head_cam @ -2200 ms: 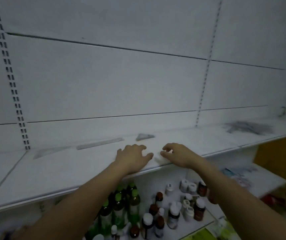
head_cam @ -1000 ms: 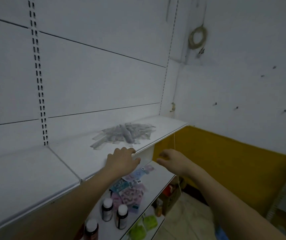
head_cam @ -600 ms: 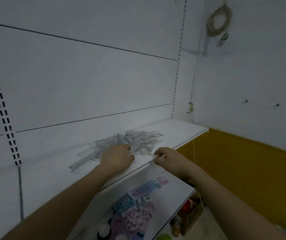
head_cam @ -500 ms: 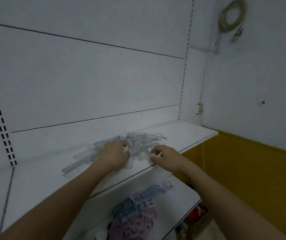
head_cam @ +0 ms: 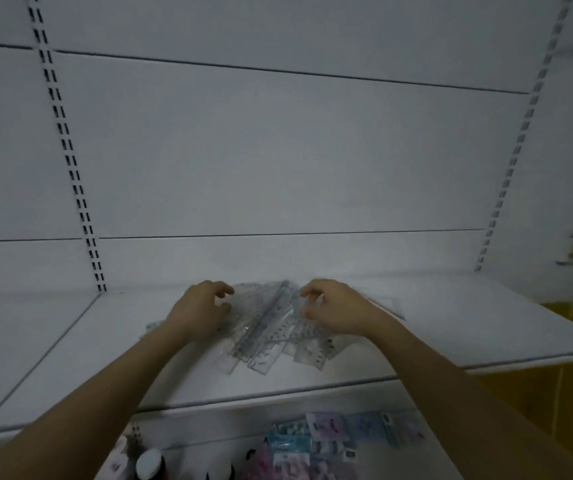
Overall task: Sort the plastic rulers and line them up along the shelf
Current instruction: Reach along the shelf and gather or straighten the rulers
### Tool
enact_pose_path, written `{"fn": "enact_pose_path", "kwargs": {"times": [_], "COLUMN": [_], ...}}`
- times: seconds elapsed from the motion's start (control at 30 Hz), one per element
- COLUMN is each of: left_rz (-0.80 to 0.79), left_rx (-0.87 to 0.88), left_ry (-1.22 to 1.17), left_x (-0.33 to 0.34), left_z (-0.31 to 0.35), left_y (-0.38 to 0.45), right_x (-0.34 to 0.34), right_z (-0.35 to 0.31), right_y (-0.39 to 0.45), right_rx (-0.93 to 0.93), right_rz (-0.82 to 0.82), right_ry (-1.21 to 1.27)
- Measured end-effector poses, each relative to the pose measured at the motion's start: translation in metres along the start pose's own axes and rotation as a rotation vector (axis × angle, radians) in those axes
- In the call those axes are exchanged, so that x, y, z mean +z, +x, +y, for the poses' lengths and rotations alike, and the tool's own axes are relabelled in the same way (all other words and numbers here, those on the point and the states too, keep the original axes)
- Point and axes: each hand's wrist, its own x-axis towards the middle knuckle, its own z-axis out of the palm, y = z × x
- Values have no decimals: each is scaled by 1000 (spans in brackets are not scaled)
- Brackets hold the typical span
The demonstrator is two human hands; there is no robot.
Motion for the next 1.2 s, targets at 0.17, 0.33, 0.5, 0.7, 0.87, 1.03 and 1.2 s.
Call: {"fn": "enact_pose_path", "kwargs": {"times": [0.17,0.33,0.5,0.7,0.87,1.03,1.2], "left_rz": [-88,-250,-214,-166,-60,-82,-82], "left_rx": [27,52,74,-50,-48,28,37], "left_ry": [49,11,-254,-581,-637,-606,-601], "left_x": [-2,-6,-22,-43,-41,-31,-31], "left_z": [1,9,-5,-28,-34,-34,-31], "left_y": [23,55,71,69,72,70,69], "right_x": [8,12,7,21,22,25,22], "right_z": [0,1,-6,-1,-1,-5,1], "right_y": [57,109,143,136,125,123,123], "right_rx": [-84,-116,-173,-238,-283,-267,-190], "right_rz": [-26,-48,-55,-122,-318,-339,-295], "right_ry": [93,163,237,210,-31,-22,93]}}
